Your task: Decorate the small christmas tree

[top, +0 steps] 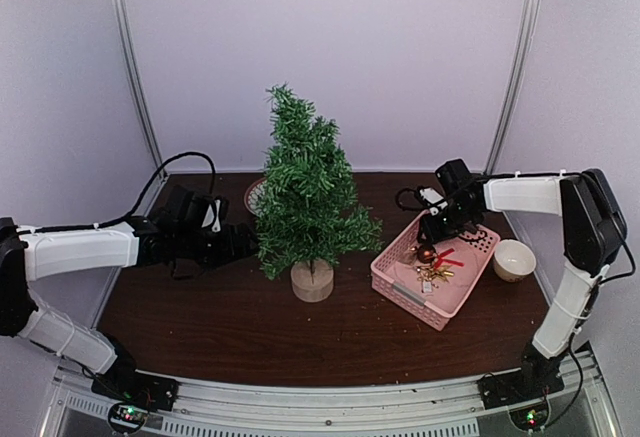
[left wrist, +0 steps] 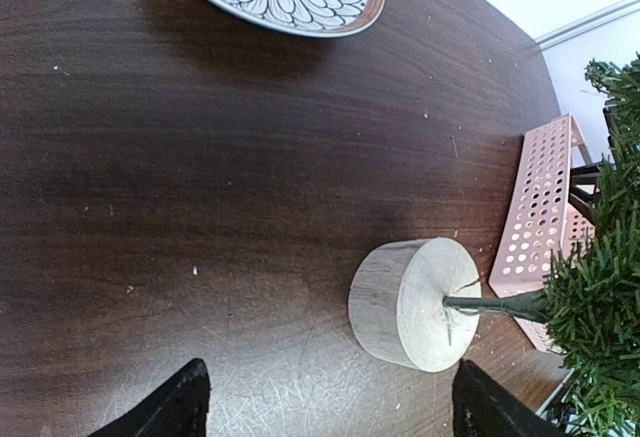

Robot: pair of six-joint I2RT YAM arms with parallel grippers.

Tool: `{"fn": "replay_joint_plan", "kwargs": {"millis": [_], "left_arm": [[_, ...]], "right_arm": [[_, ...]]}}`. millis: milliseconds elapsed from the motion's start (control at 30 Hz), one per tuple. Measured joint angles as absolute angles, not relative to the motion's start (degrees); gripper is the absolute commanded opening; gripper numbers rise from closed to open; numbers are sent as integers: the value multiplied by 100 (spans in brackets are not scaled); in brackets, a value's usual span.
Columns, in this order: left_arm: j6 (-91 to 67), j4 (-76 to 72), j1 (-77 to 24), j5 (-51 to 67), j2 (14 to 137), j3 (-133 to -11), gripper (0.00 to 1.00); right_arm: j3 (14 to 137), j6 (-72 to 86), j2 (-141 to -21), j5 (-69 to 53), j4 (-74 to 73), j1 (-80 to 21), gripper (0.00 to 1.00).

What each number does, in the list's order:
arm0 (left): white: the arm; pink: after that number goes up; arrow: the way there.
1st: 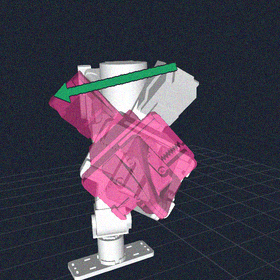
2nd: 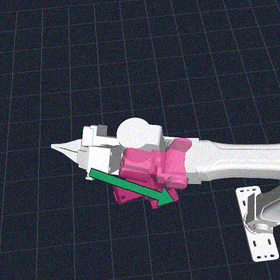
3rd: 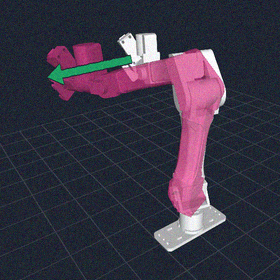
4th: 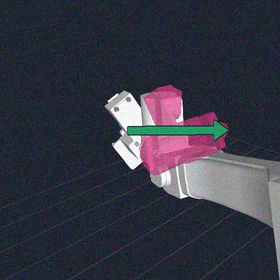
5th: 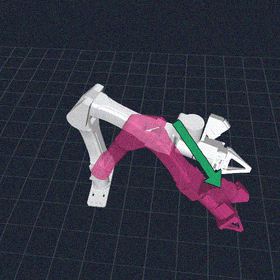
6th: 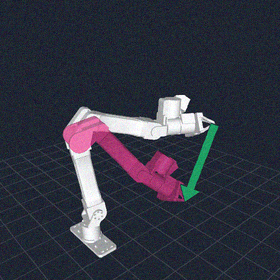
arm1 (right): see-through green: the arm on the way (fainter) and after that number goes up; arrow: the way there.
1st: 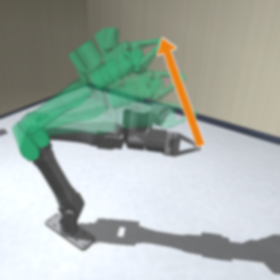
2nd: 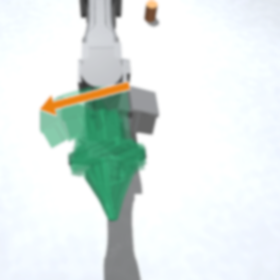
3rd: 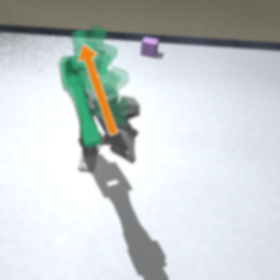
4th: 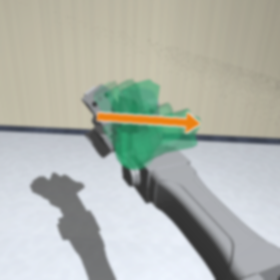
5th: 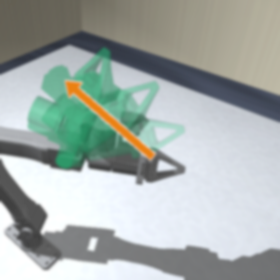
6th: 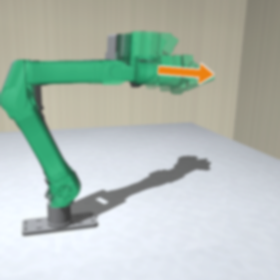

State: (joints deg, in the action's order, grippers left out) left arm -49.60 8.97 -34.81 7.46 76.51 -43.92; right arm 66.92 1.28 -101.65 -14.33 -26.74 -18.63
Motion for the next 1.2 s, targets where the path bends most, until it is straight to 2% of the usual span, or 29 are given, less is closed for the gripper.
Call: {"fn": "replay_joint_plan", "kwargs": {"millis": [100, 300, 667, 933, 1200], "left_arm": [[-4950, 908, -3481, 746, 7651, -4403, 83], [-4864, 939, -3481, 648, 7594, -4449, 83], [-4451, 1387, -3481, 255, 6383, -4475, 82], [-3959, 1708, -3481, 217, 5614, -4628, 80], [-3341, 1977, -3701, 331, 5391, -5096, 77]], "right_arm": [[6735, 95, -10193, -1431, -2648, -1859, 0], [6726, 115, -10029, -1422, -2751, -1863, 0], [6748, 123, -7942, -1424, -3218, -1979, 0], [7063, -25, -7126, -1472, -3839, -2224, 0], [7570, -250, -6549, -1492, -4036, -2383, 0]]}}
